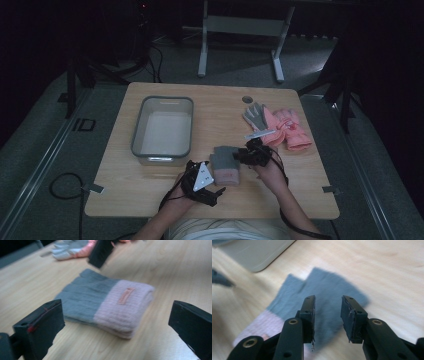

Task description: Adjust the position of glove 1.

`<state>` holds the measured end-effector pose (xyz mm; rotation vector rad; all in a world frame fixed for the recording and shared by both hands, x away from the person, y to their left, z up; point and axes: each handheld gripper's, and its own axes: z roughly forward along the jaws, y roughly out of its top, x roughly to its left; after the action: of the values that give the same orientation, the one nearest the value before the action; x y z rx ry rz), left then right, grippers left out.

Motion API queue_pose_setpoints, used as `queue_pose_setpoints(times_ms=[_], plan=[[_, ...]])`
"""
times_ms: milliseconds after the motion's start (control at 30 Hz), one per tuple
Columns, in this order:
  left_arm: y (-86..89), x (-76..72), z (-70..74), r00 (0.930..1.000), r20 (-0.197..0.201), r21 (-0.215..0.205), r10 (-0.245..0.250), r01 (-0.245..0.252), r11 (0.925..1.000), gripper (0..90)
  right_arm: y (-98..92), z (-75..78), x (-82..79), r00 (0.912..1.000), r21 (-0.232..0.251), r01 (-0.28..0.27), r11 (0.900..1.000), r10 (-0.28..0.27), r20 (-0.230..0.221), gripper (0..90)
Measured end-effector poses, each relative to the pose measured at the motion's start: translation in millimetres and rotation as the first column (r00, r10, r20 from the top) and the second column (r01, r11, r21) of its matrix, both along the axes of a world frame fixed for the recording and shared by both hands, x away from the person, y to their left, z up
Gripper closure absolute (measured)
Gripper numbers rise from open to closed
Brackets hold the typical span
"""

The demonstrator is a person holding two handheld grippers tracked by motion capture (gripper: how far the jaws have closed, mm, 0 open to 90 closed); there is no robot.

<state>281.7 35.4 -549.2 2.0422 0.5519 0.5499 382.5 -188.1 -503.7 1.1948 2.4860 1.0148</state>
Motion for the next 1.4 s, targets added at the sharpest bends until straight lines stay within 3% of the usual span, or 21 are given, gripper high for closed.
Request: queue_pose_setpoints(times_ms=[33, 67, 100, 167, 200, 267, 367, 400, 433, 500, 733, 833, 900, 933, 1000, 1100, 1133, 1200, 1267, 1300, 1400], plan=[[0.0, 0.0, 0.0, 1.0000, 0.000, 0.000, 0.000, 0.000, 1.0000, 4.5, 0.0, 0.0, 0.0, 1.0000, 0.000, 0.000, 1.000, 0.000, 0.000, 63.9], [-4.2, 3.6, 5.0, 0.9992, -0.036, 0.004, -0.017, 0.017, 0.9999, 4.6, -6.9, 5.0, 4.2, 0.9998, 0.001, 0.016, 1.000, -0.017, 0.006, 64.1], [-7.6, 4.7, 6.6, 0.9997, -0.017, 0.028, 0.019, -0.019, 0.9994, 4.6, -9.8, 7.2, 6.7, 0.9996, 0.002, 0.026, 1.000, -0.026, 0.009, 64.1], [-9.1, 6.7, 9.0, 0.9998, -0.020, 0.012, -0.002, 0.002, 0.9999, 6.0, -13.4, 10.2, 12.7, 0.9995, -0.008, 0.029, 1.000, -0.029, 0.012, 64.0], [-11.0, 9.7, 11.2, 0.9989, -0.027, -0.007, -0.039, 0.039, 0.9992, 6.2, -13.8, 10.5, 15.0, 0.9995, -0.003, 0.031, 1.000, -0.031, 0.009, 64.0], [-15.6, 13.6, 12.1, 0.9951, -0.028, 0.015, -0.095, 0.096, 0.9953, 7.1, -14.0, 9.2, 21.8, 0.9994, 0.001, 0.035, 0.999, -0.035, -0.003, 63.2], [-18.7, 16.5, 10.9, 0.9909, -0.035, 0.036, -0.130, 0.132, 0.9907, 12.0, -11.7, 3.1, 31.3, 0.9985, 0.016, 0.043, 0.999, -0.043, -0.036, 61.4], [-21.6, 19.1, 7.9, 0.9838, -0.042, 0.067, -0.174, 0.177, 0.9819, 12.7, -9.8, -0.5, 34.7, 0.9981, 0.014, 0.046, 0.999, -0.045, -0.043, 60.8], [-23.5, 20.3, 5.7, 0.9808, -0.049, 0.080, -0.189, 0.192, 0.9781, 14.5, -7.9, -3.6, 36.9, 0.9976, 0.009, 0.053, 0.999, -0.053, -0.045, 61.0], [-26.4, 20.2, 1.3, 0.9811, -0.031, 0.117, -0.191, 0.193, 0.9742, 17.5, -3.9, -9.1, 38.6, 0.9971, -0.025, 0.073, 0.997, -0.073, -0.018, 62.0], [-31.9, 21.6, -12.8, 0.9766, -0.010, 0.202, -0.215, 0.213, 0.9560, 24.2, -0.6, -24.7, 47.6, 0.9918, 0.020, 0.098, 0.995, -0.096, -0.085, 53.1], [-32.4, 22.5, -12.3, 0.9781, 0.004, 0.207, -0.208, 0.203, 0.9571, 29.4, 0.8, -28.4, 48.5, 0.9896, 0.015, 0.110, 0.994, -0.108, -0.094, 50.3], [-33.2, 22.6, -13.1, 0.9798, 0.003, 0.207, -0.200, 0.195, 0.9588, 32.2, 2.8, -31.5, 47.8, 0.9889, -0.019, 0.125, 0.992, -0.126, -0.079, 49.5], [-35.8, 21.4, -14.7, 0.9810, 0.024, 0.238, -0.192, 0.181, 0.9542, 32.7, 3.1, -33.4, 48.0, 0.9878, -0.022, 0.129, 0.991, -0.131, -0.085, 48.9], [-38.0, 20.9, -15.2, 0.9842, 0.047, 0.266, -0.171, 0.152, 0.9519, 37.5, 2.9, -36.4, 48.2, 0.9845, -0.017, 0.144, 0.989, -0.145, -0.098, 48.6], [-39.5, 20.5, -15.7, 0.9835, 0.054, 0.285, -0.173, 0.151, 0.9467, 40.8, 2.2, -38.4, 48.4, 0.9814, -0.007, 0.151, 0.989, -0.151, -0.119, 48.2], [-38.4, 23.2, -13.6, 0.9842, 0.026, 0.274, -0.175, 0.161, 0.9480, 45.2, 1.2, -40.0, 48.7, 0.9771, 0.008, 0.157, 0.988, -0.154, -0.146, 48.6], [-34.4, 29.2, -9.3, 0.9827, -0.020, 0.241, -0.184, 0.183, 0.9530, 53.2, 0.4, -40.4, 48.5, 0.9751, 0.028, 0.162, 0.986, -0.156, -0.158, 51.1], [-30.6, 34.3, -6.8, 0.9773, -0.048, 0.227, -0.207, 0.212, 0.9506, 60.6, 1.3, -41.1, 48.3, 0.9748, 0.044, 0.158, 0.986, -0.149, -0.166, 52.5], [-30.6, 34.3, -6.8, 0.9773, -0.048, 0.227, -0.207, 0.212, 0.9506, 62.7, 1.3, -41.1, 48.3, 0.9748, 0.044, 0.158, 0.986, -0.149, -0.166, 52.5], [-27.5, 42.0, -3.6, 0.9677, -0.091, 0.215, -0.235, 0.250, 0.9442, 66.8, 4.4, -41.9, 49.6, 0.9722, 0.080, 0.142, 0.987, -0.124, -0.199, 53.6]])
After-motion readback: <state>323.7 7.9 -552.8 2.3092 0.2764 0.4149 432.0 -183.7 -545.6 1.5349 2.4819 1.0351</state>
